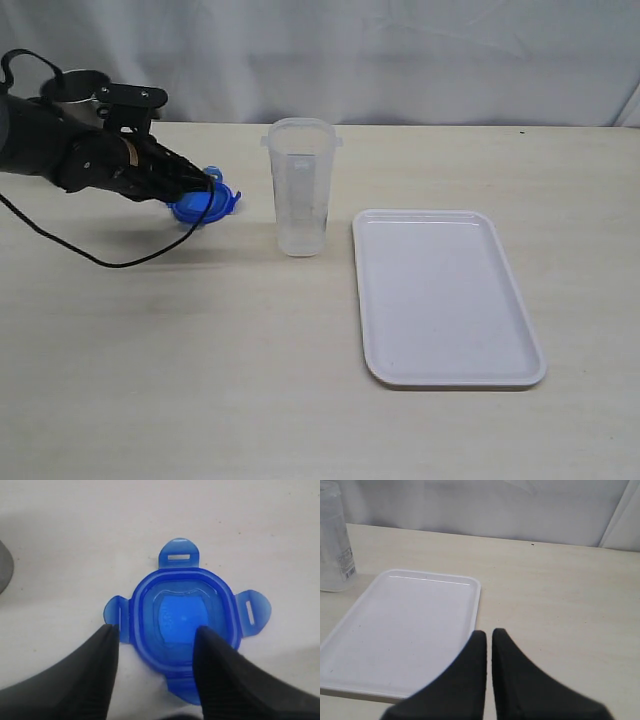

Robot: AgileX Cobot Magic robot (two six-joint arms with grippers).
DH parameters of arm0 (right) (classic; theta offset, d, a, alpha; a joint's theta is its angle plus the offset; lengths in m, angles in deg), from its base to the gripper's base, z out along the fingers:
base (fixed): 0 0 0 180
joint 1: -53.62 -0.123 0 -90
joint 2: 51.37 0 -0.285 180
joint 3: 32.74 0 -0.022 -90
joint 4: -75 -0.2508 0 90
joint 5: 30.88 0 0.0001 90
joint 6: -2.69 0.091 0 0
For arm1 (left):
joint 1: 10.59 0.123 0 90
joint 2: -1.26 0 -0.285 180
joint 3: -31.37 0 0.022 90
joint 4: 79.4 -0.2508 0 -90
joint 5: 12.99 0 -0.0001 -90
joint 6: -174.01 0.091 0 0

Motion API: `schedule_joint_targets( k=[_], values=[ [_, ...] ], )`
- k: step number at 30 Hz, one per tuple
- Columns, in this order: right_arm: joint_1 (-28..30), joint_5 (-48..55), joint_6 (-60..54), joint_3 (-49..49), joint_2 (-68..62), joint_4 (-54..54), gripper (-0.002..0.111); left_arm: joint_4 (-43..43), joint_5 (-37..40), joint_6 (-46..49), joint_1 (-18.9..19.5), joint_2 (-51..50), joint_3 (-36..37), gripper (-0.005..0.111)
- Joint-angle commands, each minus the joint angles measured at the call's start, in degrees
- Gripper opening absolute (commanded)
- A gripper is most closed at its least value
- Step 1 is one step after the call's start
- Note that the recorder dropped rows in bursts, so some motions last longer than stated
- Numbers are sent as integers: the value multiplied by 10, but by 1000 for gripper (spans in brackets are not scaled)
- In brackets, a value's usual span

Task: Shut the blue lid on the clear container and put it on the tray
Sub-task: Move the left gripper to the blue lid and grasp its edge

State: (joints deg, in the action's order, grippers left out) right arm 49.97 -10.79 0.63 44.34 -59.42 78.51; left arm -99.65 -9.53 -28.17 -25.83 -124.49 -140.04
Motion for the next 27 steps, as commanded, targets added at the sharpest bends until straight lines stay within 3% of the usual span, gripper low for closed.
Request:
schedule_joint_targets(
  k=[1, 14, 27],
  values=[
    [2, -6, -1, 1, 3, -1, 5, -2, 27, -4, 3, -16, -30, 45],
    [2, -6, -1, 1, 3, -1, 5, 6, -40, -5, 17, -52, -35, 44],
    [2, -6, -1, 1, 3, -1, 5, 27, -47, -6, 19, -73, -35, 44]
  ],
)
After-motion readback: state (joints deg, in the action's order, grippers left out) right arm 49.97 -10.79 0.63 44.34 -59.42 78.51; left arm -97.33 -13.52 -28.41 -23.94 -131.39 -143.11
